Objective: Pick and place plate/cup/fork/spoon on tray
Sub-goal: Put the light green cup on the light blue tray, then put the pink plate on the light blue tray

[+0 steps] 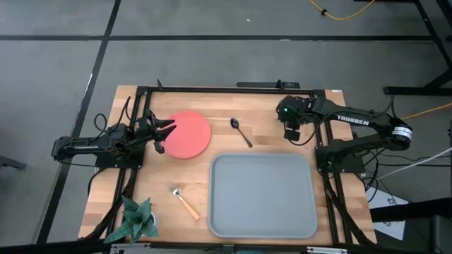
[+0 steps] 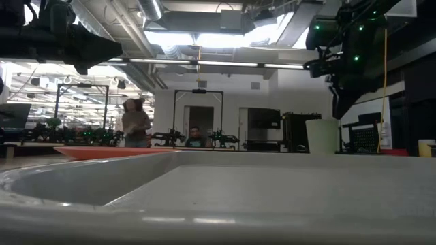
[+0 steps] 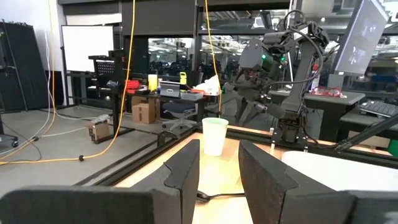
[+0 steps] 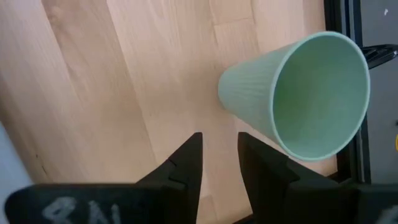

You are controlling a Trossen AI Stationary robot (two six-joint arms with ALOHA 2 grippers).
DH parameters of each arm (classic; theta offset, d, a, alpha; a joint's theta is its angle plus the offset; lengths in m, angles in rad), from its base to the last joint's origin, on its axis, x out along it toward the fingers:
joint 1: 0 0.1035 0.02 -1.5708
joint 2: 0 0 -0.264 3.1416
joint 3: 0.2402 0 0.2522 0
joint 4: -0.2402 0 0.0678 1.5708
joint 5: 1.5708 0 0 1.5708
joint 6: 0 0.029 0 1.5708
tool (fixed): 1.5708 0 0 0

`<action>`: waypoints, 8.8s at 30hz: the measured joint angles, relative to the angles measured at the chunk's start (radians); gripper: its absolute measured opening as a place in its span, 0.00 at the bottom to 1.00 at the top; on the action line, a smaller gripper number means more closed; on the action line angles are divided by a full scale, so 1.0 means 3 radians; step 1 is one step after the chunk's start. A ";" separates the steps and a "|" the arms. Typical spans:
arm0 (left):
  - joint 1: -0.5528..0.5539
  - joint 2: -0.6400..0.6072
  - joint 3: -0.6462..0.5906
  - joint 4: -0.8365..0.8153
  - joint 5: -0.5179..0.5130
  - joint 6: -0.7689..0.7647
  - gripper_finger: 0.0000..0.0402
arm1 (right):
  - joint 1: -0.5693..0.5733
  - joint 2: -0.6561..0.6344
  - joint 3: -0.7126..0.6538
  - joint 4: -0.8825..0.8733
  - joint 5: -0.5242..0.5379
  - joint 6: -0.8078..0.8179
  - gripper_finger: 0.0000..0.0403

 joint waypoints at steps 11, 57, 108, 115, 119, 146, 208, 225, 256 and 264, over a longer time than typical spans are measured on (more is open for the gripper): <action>0.0000 0.0000 0.0000 0.0000 -0.0001 0.0000 0.26 | 0.0000 -0.0001 0.0003 0.0213 0.0265 -0.0240 0.26; 0.0000 0.0001 0.0000 -0.0080 -0.0002 -0.0001 0.26 | -0.0330 0.0603 -0.0035 0.0497 0.0220 -0.0281 0.02; 0.0001 0.0000 -0.0001 -0.0075 -0.0002 -0.0118 0.26 | 0.3039 0.0216 0.0191 -0.0671 -0.0719 0.4503 0.04; 0.0000 0.0000 -0.0001 -0.0076 -0.0002 -0.0117 0.26 | 0.3038 0.0341 0.0191 -0.0671 -0.0725 0.4464 0.05; 0.0001 0.0000 -0.0001 -0.0076 -0.0002 -0.0117 0.26 | 0.3038 0.0476 0.0191 -0.0671 -0.0735 0.4484 0.08; 0.0000 0.0001 -0.0001 -0.0076 -0.0005 -0.0116 0.26 | 0.3031 0.0622 0.0653 -0.1508 -0.0993 0.4477 0.29; -0.0613 0.3105 0.1532 -0.1848 0.0292 -0.0001 0.25 | 0.0883 0.0473 0.1340 -0.0845 0.2443 0.2616 0.29; -0.1248 0.4375 0.1690 -0.1823 -0.0371 -0.0636 0.25 | 0.0633 0.0472 0.1340 -0.0910 0.2443 0.2366 0.29; -0.1266 0.4493 0.1690 -0.2241 -0.0599 -0.0731 0.25 | 0.0552 0.0473 0.1339 -0.0905 0.2327 0.2279 0.29; -0.1226 0.4812 0.1713 -0.2235 -0.0736 -0.0766 0.25 | 0.0552 0.0474 0.1339 -0.0903 0.2325 0.2280 0.29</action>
